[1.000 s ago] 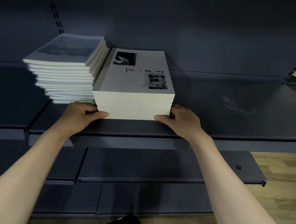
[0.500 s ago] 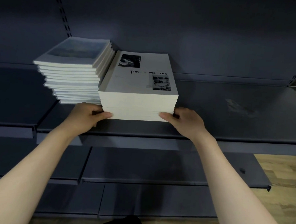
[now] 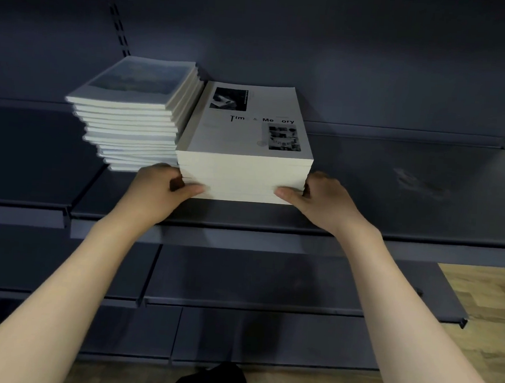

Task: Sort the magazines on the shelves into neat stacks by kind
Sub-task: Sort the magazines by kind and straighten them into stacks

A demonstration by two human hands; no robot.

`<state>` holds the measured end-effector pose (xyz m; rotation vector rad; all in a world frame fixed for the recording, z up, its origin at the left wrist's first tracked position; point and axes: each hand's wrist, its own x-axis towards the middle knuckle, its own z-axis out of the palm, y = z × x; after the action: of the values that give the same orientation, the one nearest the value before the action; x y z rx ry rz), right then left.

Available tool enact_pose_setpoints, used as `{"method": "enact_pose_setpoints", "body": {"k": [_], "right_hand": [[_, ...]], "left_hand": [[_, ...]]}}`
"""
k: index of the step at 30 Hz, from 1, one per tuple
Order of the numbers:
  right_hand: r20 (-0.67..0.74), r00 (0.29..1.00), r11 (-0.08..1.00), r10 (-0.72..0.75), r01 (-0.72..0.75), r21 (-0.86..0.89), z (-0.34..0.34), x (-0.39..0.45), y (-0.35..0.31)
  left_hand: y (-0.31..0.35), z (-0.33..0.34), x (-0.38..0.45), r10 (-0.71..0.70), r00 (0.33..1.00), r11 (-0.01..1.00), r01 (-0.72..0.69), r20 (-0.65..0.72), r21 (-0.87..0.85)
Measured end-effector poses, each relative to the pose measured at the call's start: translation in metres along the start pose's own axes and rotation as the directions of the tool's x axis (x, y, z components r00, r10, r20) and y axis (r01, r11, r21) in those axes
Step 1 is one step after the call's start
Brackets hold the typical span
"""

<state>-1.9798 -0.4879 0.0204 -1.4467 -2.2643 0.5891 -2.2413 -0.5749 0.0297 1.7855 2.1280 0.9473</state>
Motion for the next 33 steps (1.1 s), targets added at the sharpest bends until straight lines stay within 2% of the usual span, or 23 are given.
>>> {"method": "enact_pose_setpoints", "body": {"k": [6, 9, 12, 16, 19, 21, 27, 33], "right_hand": [[-0.022, 1.0, 0.999, 0.0, 0.001, 0.046, 0.003, 0.005, -0.001], [-0.022, 1.0, 0.995, 0.008, -0.005, 0.104, 0.003, 0.003, 0.002], [-0.007, 1.0, 0.997, 0.008, -0.007, 0.08, 0.001, 0.004, 0.002], [0.001, 1.0, 1.0, 0.01, -0.01, 0.0, -0.003, 0.006, 0.001], [0.006, 0.999, 0.994, 0.04, -0.039, -0.107, -0.008, 0.008, 0.0], [0.009, 0.999, 0.987, 0.05, -0.048, -0.152, -0.01, 0.009, -0.002], [0.024, 0.998, 0.999, 0.053, -0.053, 0.005, -0.009, 0.0, -0.01], [-0.006, 0.998, 0.997, 0.061, -0.061, -0.056, -0.008, -0.004, -0.013]], "left_hand": [[0.001, -0.001, 0.003, 0.098, 0.994, 0.984, -0.091, -0.043, 0.152], [0.001, -0.007, 0.006, 0.127, 0.992, 0.968, -0.125, 0.006, 0.219], [0.0, -0.011, 0.009, 0.116, 0.991, 0.952, -0.129, 0.062, 0.279], [0.004, -0.013, 0.011, 0.062, 0.997, 0.98, -0.069, 0.042, 0.185], [0.008, -0.016, 0.014, -0.083, 0.995, 0.996, 0.084, 0.058, -0.016], [0.007, -0.016, 0.015, -0.123, 0.991, 0.988, 0.128, 0.051, -0.092], [0.008, -0.008, 0.007, -0.068, 0.997, 0.998, 0.068, -0.031, -0.007], [0.007, -0.01, 0.006, 0.036, 0.996, 0.993, -0.027, -0.076, 0.113]]}}
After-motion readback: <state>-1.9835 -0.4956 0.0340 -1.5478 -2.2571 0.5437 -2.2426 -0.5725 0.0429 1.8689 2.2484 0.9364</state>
